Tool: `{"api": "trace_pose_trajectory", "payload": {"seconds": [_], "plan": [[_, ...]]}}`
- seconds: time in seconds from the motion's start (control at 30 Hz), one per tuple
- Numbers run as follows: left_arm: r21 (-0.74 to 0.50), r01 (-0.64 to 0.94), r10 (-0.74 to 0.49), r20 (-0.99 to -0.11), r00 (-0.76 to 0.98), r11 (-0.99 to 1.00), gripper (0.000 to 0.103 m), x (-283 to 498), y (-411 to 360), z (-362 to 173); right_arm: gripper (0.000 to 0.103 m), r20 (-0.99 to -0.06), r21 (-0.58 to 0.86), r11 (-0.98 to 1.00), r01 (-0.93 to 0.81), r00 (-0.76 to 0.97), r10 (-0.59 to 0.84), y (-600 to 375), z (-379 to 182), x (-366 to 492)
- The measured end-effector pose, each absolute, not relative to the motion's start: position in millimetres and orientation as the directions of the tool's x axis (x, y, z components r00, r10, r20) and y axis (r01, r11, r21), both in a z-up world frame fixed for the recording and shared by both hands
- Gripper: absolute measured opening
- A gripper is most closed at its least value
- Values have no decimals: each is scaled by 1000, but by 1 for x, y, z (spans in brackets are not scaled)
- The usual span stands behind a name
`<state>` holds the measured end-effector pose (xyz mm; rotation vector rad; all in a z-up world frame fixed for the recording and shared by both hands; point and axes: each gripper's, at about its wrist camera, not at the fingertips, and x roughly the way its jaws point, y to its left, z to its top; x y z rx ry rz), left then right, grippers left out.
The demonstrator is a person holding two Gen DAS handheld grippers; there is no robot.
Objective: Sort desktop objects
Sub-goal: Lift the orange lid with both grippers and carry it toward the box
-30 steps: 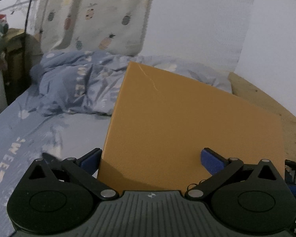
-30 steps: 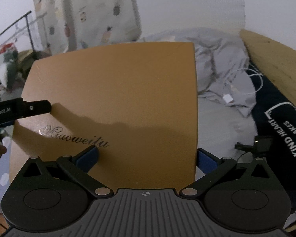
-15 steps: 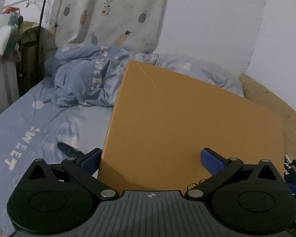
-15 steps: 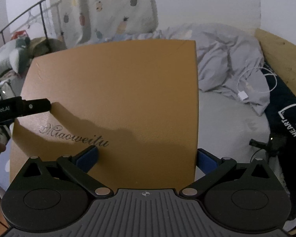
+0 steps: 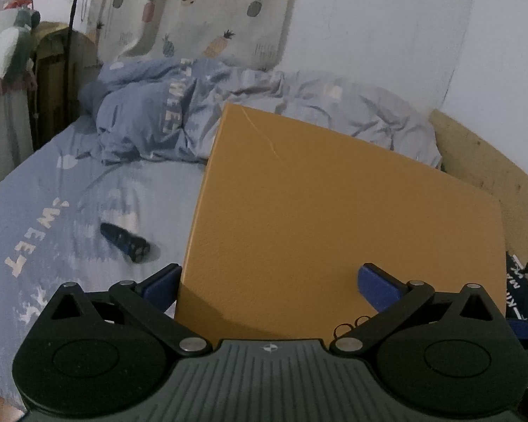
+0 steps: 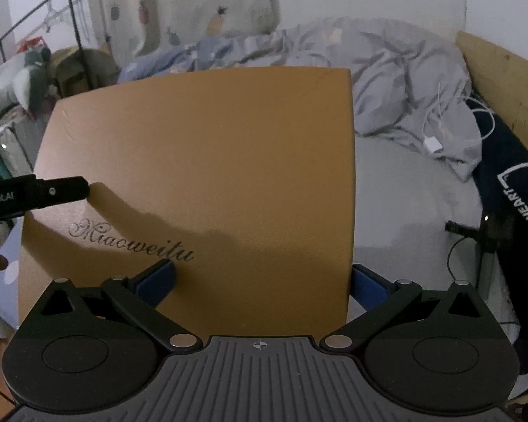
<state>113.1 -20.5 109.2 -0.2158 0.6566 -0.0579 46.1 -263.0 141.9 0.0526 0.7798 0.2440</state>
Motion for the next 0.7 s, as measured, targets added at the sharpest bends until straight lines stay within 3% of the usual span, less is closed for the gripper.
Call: {"api": "trace_pose_trajectory", "payload": {"seconds": [0.7], "plan": [[-215, -32, -125, -674, 728, 976, 103, 113, -21, 70, 103, -747, 140, 969, -203, 620, 238, -263, 99, 48]]}}
